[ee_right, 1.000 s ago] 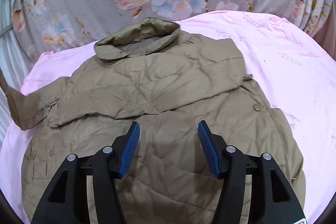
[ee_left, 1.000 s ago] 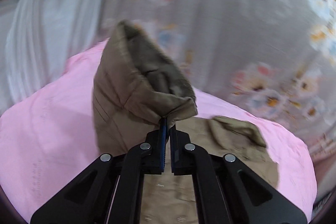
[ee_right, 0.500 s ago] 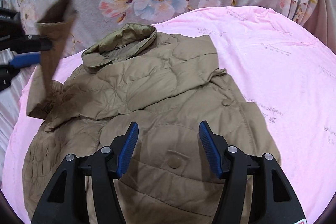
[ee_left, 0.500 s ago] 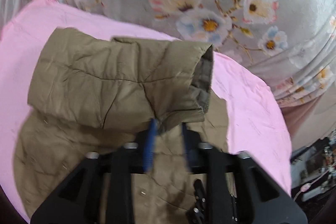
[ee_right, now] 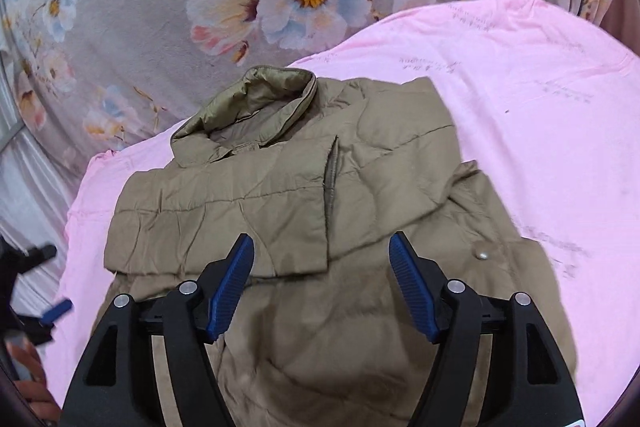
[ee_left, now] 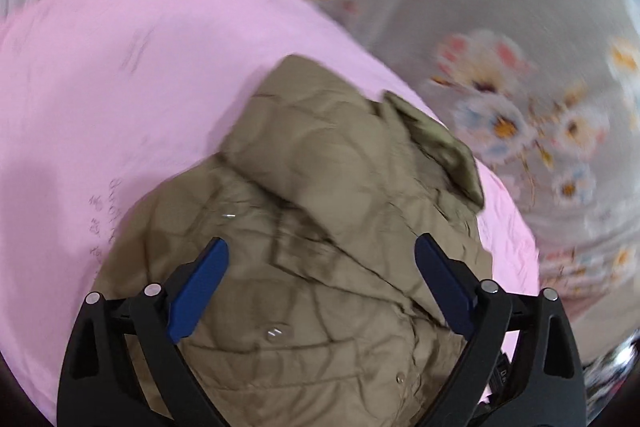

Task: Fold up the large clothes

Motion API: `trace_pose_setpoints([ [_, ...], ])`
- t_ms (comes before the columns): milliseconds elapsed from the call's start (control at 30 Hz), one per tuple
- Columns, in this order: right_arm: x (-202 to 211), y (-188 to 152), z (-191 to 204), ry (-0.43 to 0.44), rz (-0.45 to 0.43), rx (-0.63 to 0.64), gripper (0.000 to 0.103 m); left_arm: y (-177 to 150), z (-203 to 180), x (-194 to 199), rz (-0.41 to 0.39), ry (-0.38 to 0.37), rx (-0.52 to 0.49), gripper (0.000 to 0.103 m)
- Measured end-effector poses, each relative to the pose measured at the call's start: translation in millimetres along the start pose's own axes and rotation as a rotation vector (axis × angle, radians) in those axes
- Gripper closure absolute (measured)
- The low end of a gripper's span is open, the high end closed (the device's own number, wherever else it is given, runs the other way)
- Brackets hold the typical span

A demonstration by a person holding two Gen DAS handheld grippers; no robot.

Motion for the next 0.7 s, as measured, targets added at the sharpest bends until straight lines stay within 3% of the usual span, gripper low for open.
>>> trace_pose_setpoints([
  [133,-30.2,4.9,-1.7,0.018,0.064,-0.050,0.034,25.9,38.1,-19.2,0.043,-0.033,0.154,0.014],
  [200,-40.3,5.7,1.7,0.031,0.080,-0.041,0.045,32.4,44.6,-31.5,0.068,-0.053,0.200,0.014],
  [233,-43.2,6.8,4.2,0.047,0.083,-0.033,0.077,35.2,49.2,-37.7,0.087,-0.074,0.227,0.014],
  [267,-46.0,8.9,6.0,0.059,0.097,-0.025,0.097,36.5,51.2,-42.8,0.100,-0.082,0.249,0.015],
  [400,-23.8,35.4,9.2,0.126,0.017,-0.031,0.100,39.8,47.0,-67.0,0.151,-0.148,0.304,0.015],
  [567,18.9,77.6,7.9,0.130,-0.110,0.002,0.101,45.5,30.5,-88.4,0.152,-0.135,0.296,0.017],
  [600,24.8,84.5,4.7,0.112,-0.128,0.011,0.101,46.9,26.6,-92.3,0.147,-0.120,0.279,0.021],
  [700,23.9,90.1,-6.5,0.021,-0.121,0.043,0.101,49.2,17.8,-105.4,0.137,-0.032,0.198,0.060],
])
Point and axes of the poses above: each gripper's, at about its wrist camera, not at the fingertips, and x roughly against the way its jaws point, z to its left, y to its top, the point moved 3 cm from there along -x, roughly the way its jaws point, and after that the axes turned 7 degrees about x, right-handed, at the moved point
